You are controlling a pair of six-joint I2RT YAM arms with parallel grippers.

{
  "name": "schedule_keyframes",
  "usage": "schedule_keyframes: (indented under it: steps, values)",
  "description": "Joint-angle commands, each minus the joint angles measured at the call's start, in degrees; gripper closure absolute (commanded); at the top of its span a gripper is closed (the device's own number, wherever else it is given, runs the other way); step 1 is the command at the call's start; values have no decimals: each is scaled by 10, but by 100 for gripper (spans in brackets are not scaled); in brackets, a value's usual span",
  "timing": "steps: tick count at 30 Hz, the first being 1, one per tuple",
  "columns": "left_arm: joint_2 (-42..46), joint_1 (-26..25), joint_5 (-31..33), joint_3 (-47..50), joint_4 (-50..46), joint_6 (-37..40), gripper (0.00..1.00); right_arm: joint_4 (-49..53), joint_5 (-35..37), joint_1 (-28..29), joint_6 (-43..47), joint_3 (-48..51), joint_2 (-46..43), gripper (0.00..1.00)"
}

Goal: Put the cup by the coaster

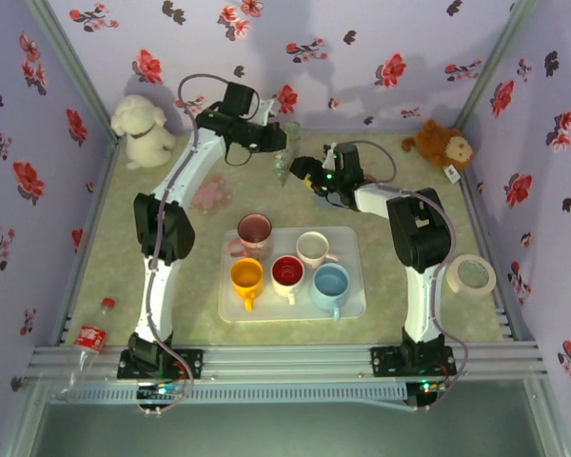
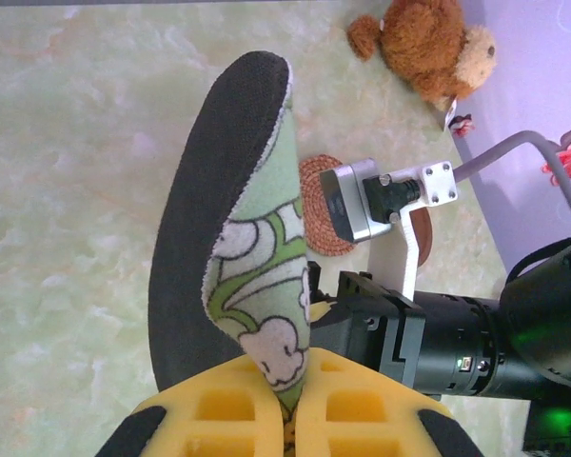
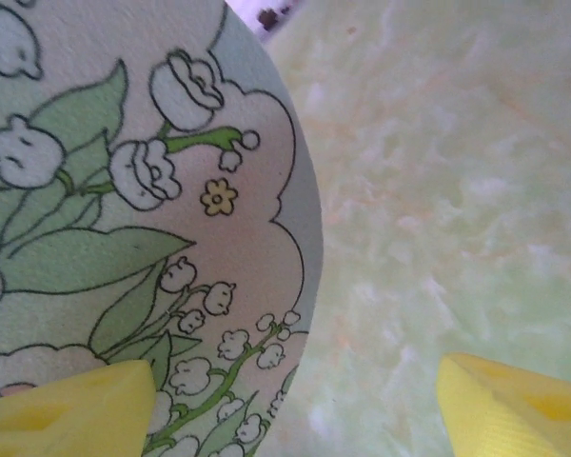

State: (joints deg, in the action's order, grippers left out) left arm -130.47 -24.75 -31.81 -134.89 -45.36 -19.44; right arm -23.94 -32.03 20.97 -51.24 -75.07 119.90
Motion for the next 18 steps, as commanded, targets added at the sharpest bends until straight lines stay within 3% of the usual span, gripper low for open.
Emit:
schedule_keyframes:
  steps: [1, 6, 18]
  values:
    - [38, -4, -17, -27, -4, -13, 100, -132, -9, -5, -57, 24, -11, 21]
    - [43, -4, -16, -27, -6, -18, 100, -199, 12, -5, -78, 50, -22, 20]
    - [56, -8, -17, -21, 0, -23, 100, -318, -3, 4, -180, 13, 36, 20]
